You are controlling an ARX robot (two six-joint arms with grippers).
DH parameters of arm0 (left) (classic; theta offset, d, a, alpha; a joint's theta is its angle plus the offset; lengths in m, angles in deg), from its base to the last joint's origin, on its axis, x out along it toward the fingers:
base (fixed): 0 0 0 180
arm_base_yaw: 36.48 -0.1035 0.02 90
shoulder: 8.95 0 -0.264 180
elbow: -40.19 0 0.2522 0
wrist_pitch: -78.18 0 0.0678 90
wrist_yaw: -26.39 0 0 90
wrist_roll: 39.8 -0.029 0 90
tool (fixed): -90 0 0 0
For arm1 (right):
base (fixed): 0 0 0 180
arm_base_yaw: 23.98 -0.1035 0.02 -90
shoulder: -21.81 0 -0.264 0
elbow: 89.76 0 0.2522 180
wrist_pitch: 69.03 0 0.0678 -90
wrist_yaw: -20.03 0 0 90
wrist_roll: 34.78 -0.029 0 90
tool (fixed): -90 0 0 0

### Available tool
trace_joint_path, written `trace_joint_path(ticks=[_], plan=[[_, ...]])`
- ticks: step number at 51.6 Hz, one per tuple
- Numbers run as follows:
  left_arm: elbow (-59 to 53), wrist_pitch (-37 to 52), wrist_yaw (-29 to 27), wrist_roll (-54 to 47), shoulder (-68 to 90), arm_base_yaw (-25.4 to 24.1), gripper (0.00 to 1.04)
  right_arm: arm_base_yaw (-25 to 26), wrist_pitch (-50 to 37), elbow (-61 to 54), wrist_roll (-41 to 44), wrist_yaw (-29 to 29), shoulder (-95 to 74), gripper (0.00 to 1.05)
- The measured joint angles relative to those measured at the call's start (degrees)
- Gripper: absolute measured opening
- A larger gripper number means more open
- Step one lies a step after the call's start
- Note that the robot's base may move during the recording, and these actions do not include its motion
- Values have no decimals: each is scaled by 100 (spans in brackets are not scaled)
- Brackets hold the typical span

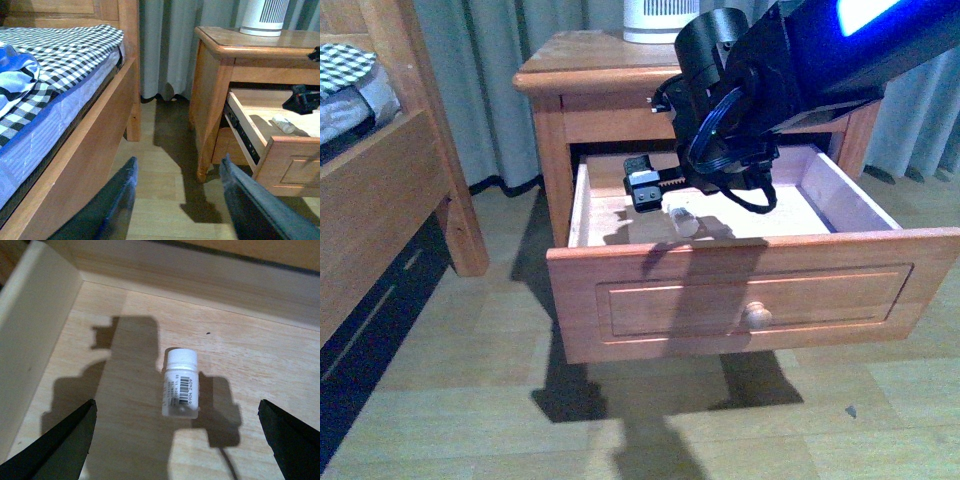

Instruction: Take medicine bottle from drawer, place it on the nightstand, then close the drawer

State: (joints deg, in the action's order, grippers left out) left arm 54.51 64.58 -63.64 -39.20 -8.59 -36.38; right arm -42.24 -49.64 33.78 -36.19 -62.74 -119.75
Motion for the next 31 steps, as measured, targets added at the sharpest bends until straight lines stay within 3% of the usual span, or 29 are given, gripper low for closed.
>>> trace_joint_path(ticks=[9, 31], plan=[[0, -2, 2, -7, 0, 0, 99, -2, 197, 741, -26, 68, -553, 98], [0, -2, 2, -11, 0, 0, 98, -37, 645, 2017, 4, 70, -1657, 98]])
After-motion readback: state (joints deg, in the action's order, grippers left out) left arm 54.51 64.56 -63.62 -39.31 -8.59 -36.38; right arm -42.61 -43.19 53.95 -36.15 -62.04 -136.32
